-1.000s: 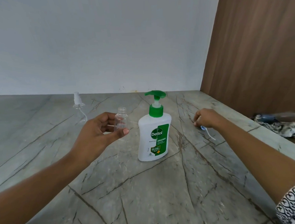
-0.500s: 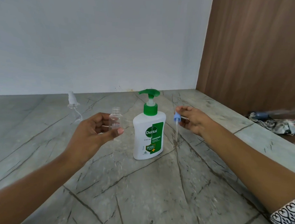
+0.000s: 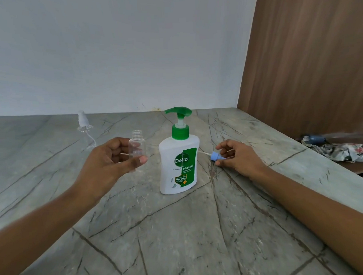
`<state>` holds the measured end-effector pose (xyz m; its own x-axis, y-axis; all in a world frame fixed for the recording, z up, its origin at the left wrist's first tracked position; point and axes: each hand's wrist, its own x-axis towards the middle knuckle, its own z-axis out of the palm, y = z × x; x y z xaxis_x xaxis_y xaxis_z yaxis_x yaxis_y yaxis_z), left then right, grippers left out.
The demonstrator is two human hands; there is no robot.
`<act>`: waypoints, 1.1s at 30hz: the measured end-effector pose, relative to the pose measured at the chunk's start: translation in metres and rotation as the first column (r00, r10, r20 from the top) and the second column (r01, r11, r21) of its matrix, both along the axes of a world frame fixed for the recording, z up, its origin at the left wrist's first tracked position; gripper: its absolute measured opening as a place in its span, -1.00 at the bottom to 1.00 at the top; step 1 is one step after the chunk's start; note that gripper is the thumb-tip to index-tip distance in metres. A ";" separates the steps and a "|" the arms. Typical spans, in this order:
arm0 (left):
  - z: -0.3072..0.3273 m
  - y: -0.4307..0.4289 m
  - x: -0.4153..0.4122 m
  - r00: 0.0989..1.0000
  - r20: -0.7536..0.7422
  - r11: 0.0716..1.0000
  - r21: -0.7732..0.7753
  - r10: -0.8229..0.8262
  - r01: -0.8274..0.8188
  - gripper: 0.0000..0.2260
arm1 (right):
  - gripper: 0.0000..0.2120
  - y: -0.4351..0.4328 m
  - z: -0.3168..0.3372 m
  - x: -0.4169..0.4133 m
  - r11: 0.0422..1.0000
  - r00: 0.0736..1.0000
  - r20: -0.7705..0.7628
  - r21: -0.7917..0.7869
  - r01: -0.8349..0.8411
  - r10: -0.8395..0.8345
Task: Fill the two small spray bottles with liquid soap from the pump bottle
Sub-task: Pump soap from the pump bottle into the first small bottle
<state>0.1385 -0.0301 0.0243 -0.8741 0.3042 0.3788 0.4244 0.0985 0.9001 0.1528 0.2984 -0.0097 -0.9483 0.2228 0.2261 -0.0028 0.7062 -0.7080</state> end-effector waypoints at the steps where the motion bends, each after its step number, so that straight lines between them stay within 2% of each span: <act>1: 0.000 0.000 0.000 1.000 0.001 1.000 0.001 0.001 -0.001 -0.51 | -0.62 0.000 0.001 0.000 1.000 1.000 0.020 0.005 -0.014 0.014; 4: -0.001 0.000 0.000 1.000 0.007 1.000 0.009 -0.006 0.006 -0.52 | -0.64 -0.002 0.006 -0.005 0.995 0.994 0.087 0.068 -0.071 0.065; 7: 0.000 -0.001 -0.001 1.000 0.001 1.000 0.017 -0.007 0.007 -0.44 | -0.68 -0.007 0.011 -0.010 0.981 0.986 0.124 0.151 -0.125 0.107; 10: 0.002 -0.001 -0.001 1.000 0.000 1.000 0.014 -0.005 0.005 -0.39 | -0.65 -0.006 0.016 -0.013 0.979 0.977 0.158 0.124 -0.161 0.141; 13: 0.002 0.000 -0.001 1.000 0.000 1.000 -0.001 -0.006 0.006 -0.44 | -0.64 -0.004 0.016 -0.013 0.980 0.971 0.186 0.103 -0.173 0.152; 17: 0.002 0.000 0.001 1.000 -0.003 1.000 -0.013 0.000 0.000 -0.41 | -0.46 0.001 0.017 -0.012 0.980 0.953 0.233 -0.005 -0.198 0.194; 22: 0.003 0.000 0.002 1.000 -0.004 1.000 -0.010 0.003 -0.003 -0.45 | -0.31 0.011 0.023 -0.005 0.974 0.934 0.278 -0.031 -0.225 0.224; 24: 0.005 0.000 0.002 1.000 -0.023 1.000 -0.021 0.016 -0.017 -0.53 | -0.35 0.009 0.035 0.004 0.969 0.967 0.116 -0.126 -0.214 0.229; 25: 0.007 -0.001 0.002 0.999 -0.041 0.999 -0.035 0.028 -0.029 -0.56 | -0.40 0.006 0.046 0.010 0.953 0.977 -0.031 -0.217 -0.211 0.209; 27: 0.015 -0.001 0.004 0.994 -0.095 0.995 -0.079 0.053 -0.061 -0.60 | -0.61 -0.006 0.075 0.021 0.908 0.938 -0.310 -0.328 -0.260 0.156; 30: 0.023 0.001 0.010 0.984 -0.162 0.988 -0.120 0.074 -0.094 -0.63 | -0.78 -0.034 0.112 0.035 0.924 0.831 -0.522 -0.188 -0.332 0.193; 33: 0.026 0.005 0.017 0.981 -0.178 0.988 -0.126 0.071 -0.094 -0.64 | -0.84 -0.063 0.120 0.043 0.951 0.815 -0.514 0.004 -0.310 0.268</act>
<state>0.1555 -0.0248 0.0501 -0.8234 0.2914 0.4869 0.5574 0.2540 0.7905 0.1961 0.2356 0.1100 -0.7309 -0.0067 0.6825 -0.5681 0.5602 -0.6029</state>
